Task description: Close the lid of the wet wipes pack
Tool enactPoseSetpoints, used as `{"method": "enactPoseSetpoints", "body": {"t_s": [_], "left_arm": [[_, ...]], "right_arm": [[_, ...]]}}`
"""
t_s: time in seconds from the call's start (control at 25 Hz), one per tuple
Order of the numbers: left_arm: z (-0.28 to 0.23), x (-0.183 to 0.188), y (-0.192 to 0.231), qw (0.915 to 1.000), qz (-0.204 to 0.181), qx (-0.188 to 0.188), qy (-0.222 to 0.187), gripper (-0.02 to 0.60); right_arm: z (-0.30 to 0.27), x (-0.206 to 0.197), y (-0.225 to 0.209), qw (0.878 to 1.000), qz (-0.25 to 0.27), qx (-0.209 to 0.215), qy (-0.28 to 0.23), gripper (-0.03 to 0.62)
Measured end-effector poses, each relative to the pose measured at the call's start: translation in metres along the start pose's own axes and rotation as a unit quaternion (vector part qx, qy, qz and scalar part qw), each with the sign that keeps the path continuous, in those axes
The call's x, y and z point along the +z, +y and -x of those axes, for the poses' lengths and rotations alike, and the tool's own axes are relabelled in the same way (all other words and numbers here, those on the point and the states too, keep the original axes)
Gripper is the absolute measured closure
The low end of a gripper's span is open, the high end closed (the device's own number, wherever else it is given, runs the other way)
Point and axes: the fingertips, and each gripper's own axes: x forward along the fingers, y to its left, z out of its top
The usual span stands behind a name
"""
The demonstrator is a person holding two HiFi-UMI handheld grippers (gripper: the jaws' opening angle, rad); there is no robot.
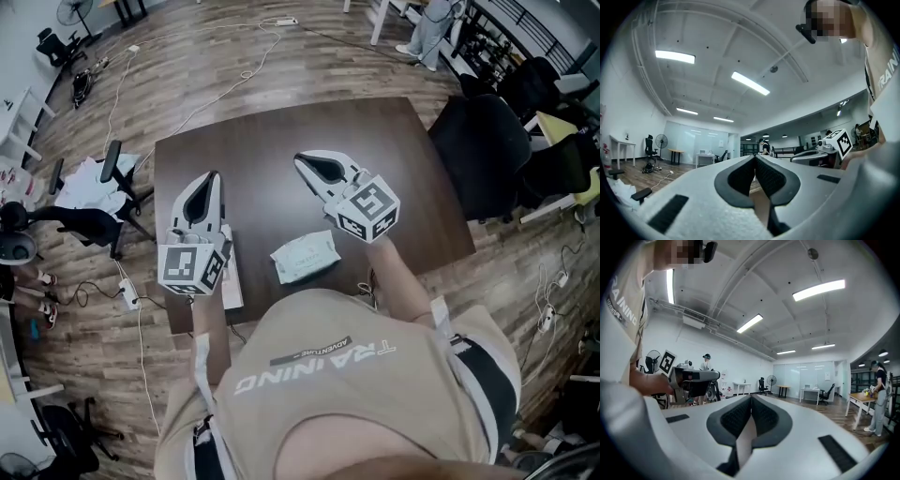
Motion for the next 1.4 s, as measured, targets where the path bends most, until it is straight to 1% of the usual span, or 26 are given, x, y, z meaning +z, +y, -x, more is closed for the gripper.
{"method": "enactPoseSetpoints", "body": {"t_s": [0.16,0.36,0.48,0.56,0.68,0.72,0.84,1.0,1.12,1.2,1.28,1.4], "left_arm": [[0.006,-0.014,0.006,0.9996,0.013,0.012,0.021,0.577],[0.013,-0.017,0.005,0.9992,0.028,0.021,0.018,0.577],[0.017,-0.024,0.001,0.9987,0.037,0.024,0.025,0.577],[0.019,-0.031,0.0,0.9979,0.051,0.027,0.03,0.577],[0.028,-0.042,-0.003,0.9947,0.092,0.03,0.034,0.577],[0.031,-0.045,-0.005,0.9939,0.099,0.03,0.036,0.577],[0.035,-0.047,-0.006,0.9942,0.092,0.033,0.044,0.577],[0.038,-0.04,-0.006,0.995,0.083,0.038,0.04,0.577],[0.042,-0.039,-0.006,0.9935,0.104,0.036,0.028,0.577],[0.043,-0.042,-0.005,0.9926,0.112,0.04,0.027,0.577],[0.043,-0.044,-0.008,0.993,0.107,0.042,0.03,0.577],[0.037,-0.046,-0.015,0.9942,0.095,0.036,0.035,0.577]], "right_arm": [[-0.001,-0.007,-0.003,1.0,-0.009,-0.002,0.005,0.58],[0.0,-0.017,0.002,1.0,-0.015,0.016,0.018,0.58],[0.0,-0.024,0.007,0.999,-0.018,0.03,0.028,0.58],[-0.001,-0.028,0.008,0.999,-0.018,0.032,0.031,0.58],[0.001,-0.036,0.012,0.998,-0.024,0.035,0.036,0.58],[0.003,-0.04,0.013,0.998,-0.026,0.035,0.04,0.58],[0.004,-0.045,0.012,0.998,-0.033,0.035,0.044,0.58],[0.006,-0.047,0.013,0.998,-0.036,0.037,0.044,0.58],[0.007,-0.048,0.016,0.998,-0.034,0.039,0.046,0.58],[0.008,-0.045,0.019,0.998,-0.03,0.043,0.043,0.58],[0.011,-0.044,0.021,0.998,-0.022,0.044,0.045,0.58],[0.017,-0.048,0.017,0.998,-0.018,0.035,0.055,0.58]]}}
